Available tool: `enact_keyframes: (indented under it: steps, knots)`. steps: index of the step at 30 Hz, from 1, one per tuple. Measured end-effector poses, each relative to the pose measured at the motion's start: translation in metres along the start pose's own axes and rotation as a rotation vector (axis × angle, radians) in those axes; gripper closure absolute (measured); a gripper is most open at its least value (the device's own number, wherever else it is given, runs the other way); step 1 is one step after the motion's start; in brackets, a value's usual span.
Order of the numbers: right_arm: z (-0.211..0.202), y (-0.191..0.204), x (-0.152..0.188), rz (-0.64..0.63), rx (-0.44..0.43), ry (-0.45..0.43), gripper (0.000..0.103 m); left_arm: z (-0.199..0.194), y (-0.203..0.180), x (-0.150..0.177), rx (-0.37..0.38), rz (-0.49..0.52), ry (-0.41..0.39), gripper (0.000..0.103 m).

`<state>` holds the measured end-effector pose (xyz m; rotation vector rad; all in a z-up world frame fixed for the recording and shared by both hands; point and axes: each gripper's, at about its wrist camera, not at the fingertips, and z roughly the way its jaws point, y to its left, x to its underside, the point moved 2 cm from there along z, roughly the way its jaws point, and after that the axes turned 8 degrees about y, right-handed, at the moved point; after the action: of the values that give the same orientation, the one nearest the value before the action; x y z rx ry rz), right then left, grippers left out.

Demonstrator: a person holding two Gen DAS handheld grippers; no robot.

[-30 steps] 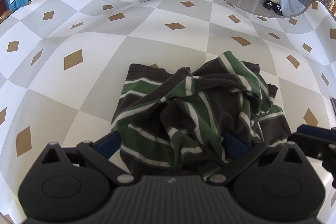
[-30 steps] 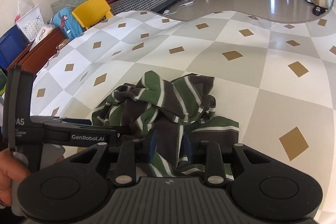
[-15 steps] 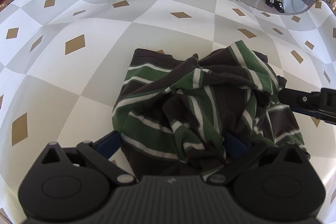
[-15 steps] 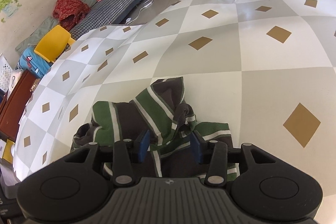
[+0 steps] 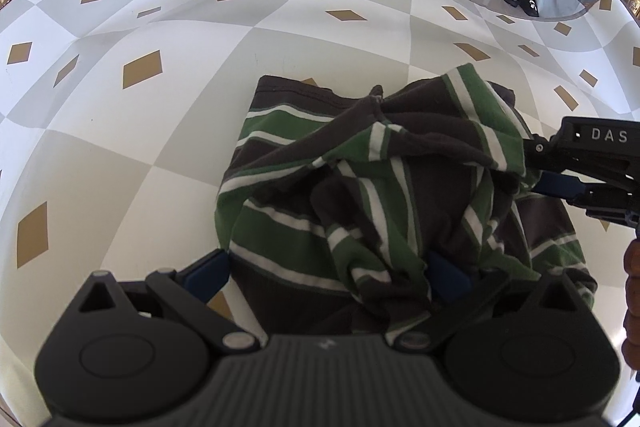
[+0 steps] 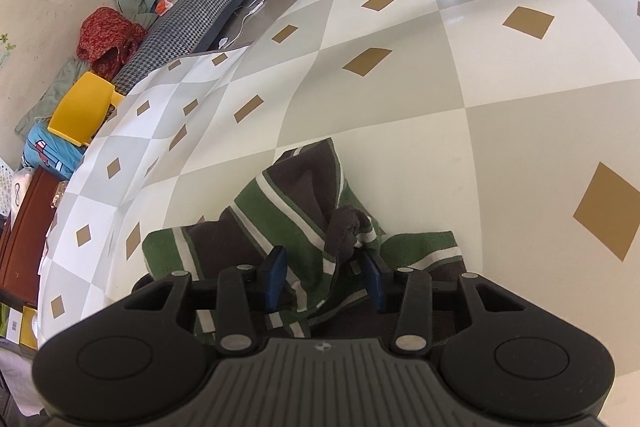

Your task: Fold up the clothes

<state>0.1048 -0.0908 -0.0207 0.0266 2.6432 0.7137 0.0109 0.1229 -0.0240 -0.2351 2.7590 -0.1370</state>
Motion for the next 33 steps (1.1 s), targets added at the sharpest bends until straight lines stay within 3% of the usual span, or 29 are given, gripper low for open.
enact_keyframes:
  steps: [3, 6, 21, 27, 33]
  knots:
    - [-0.002, 0.006, -0.002, -0.029, 0.000, -0.019, 0.090, 0.000, 0.000, 0.000, -0.001, 0.003, -0.001, 0.000]
    - [-0.010, 0.011, -0.004, -0.050, -0.008, -0.050, 0.096, 0.000, -0.001, 0.000, -0.002, 0.001, -0.002, 0.000]
    - [-0.092, 0.026, -0.025, -0.084, -0.172, -0.246, 0.098, -0.008, -0.026, -0.005, 0.033, 0.033, -0.049, 0.000]
    - [-0.125, 0.032, -0.022, -0.141, -0.189, -0.304, 0.098, -0.022, -0.046, -0.009, 0.043, 0.072, -0.132, 0.000]
    - [-0.141, 0.033, -0.012, -0.175, -0.205, -0.301, 0.098, -0.049, -0.059, -0.012, 0.055, 0.099, -0.230, 0.000]
